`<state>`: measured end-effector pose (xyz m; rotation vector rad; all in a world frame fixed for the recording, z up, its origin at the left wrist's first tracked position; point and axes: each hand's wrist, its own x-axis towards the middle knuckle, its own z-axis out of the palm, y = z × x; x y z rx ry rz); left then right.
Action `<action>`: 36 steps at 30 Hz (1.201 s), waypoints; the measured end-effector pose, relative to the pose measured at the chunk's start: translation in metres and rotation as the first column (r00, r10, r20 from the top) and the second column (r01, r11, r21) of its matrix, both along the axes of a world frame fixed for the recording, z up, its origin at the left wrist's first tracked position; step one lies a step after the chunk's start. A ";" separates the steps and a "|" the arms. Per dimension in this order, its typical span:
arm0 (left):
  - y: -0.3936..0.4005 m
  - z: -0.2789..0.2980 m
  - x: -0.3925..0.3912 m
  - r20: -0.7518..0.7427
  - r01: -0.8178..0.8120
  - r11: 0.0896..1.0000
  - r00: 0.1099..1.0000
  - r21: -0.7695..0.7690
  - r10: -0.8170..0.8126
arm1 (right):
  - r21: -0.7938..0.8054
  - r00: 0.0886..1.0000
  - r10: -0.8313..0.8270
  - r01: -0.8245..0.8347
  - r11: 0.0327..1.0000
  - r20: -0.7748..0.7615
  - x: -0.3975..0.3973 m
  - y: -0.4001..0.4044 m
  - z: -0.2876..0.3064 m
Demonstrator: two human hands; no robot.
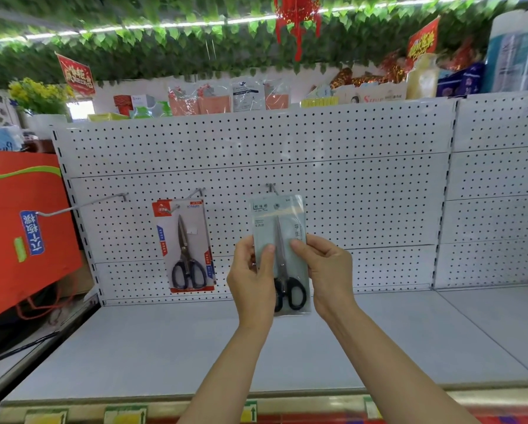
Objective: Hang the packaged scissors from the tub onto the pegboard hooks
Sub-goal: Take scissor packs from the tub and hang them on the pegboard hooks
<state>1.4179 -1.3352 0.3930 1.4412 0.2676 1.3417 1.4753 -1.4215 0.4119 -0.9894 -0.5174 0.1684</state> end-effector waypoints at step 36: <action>0.034 -0.006 0.070 -0.180 -0.030 0.999 0.983 -0.022 0.026 | -0.070 0.991 -0.073 0.065 0.995 -0.116 0.069 0.035 -0.013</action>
